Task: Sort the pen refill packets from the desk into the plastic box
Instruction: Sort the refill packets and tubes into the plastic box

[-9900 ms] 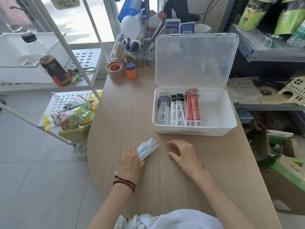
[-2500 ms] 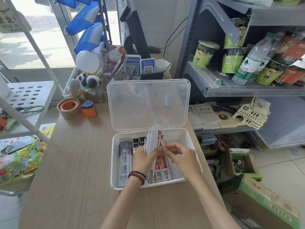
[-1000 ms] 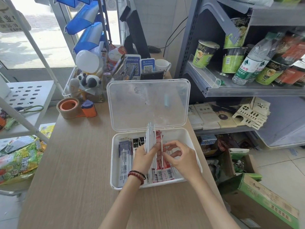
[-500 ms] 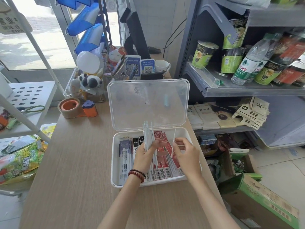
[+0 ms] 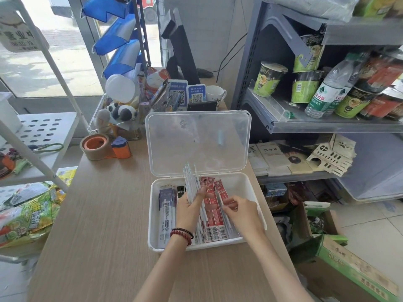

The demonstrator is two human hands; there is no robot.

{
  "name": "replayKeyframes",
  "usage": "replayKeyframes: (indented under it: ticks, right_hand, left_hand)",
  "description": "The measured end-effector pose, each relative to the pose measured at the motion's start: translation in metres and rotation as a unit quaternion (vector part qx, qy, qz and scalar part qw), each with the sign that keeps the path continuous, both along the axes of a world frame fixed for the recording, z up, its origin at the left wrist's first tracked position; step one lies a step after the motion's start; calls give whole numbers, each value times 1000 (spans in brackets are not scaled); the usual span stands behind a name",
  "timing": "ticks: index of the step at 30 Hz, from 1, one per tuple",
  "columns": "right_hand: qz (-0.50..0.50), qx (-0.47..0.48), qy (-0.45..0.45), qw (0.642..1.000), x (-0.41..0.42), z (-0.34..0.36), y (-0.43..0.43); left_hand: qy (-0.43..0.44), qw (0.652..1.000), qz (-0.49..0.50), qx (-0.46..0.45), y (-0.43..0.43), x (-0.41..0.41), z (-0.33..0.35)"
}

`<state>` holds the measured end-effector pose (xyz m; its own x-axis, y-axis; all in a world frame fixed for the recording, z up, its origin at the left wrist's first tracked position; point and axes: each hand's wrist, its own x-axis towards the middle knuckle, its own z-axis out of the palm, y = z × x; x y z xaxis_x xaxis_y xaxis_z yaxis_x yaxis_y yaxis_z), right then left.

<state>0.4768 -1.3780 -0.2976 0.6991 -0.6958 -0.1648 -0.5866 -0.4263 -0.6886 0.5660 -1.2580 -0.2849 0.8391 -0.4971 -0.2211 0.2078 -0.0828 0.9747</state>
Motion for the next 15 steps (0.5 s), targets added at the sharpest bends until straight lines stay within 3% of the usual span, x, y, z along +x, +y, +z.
replayKeyframes:
  ticks: [7,12,15]
  right_hand:
    - [-1,-94,-2,996,2,0,2]
    - [0,-111,86,990,1,-10,0]
    - [-9,-98,77,992,1,-6,0]
  left_hand:
    - [-6,1000,8,-8,0,1,0]
    - [-5,1000,7,1,0,1,-1]
    - [8,1000,15,-3,5,4,1]
